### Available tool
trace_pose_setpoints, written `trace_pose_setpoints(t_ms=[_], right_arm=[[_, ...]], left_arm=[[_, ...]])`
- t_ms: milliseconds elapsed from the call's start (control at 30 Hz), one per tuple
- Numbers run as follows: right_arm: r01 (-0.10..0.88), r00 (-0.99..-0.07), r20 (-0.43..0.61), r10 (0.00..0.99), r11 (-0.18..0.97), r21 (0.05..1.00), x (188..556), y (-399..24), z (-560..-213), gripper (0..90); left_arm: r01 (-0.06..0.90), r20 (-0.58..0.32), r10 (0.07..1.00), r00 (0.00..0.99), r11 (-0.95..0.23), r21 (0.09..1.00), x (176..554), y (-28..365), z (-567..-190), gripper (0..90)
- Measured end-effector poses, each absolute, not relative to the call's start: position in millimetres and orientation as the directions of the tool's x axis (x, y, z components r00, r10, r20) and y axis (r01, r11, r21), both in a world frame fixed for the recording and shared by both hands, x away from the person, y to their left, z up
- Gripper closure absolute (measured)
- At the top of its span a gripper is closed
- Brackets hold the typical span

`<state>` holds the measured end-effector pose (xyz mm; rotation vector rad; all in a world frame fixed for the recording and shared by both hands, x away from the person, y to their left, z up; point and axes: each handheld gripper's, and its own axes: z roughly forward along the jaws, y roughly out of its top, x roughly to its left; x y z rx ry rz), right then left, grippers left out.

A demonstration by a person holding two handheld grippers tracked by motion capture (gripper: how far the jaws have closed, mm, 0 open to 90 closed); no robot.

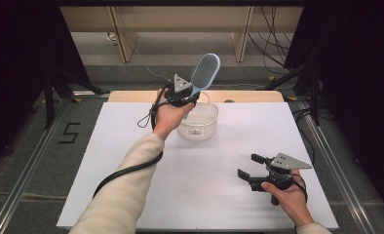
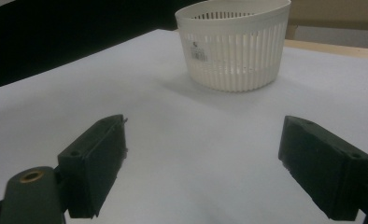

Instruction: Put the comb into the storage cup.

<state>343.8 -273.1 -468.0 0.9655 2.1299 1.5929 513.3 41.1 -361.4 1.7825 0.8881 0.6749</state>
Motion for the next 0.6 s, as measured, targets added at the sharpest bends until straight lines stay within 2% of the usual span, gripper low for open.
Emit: trace_pose_setpoints(t_ms=[600], right_arm=[[0.325, -0.726, 0.141, 0.673, 0.155, 0.933, 344.1, -273.0, -468.1, 15.9]], left_arm=[[0.262, 0.049, 0.811, 0.582, -0.245, 0.934, 518.1, 38.7, -369.6, 69.8]])
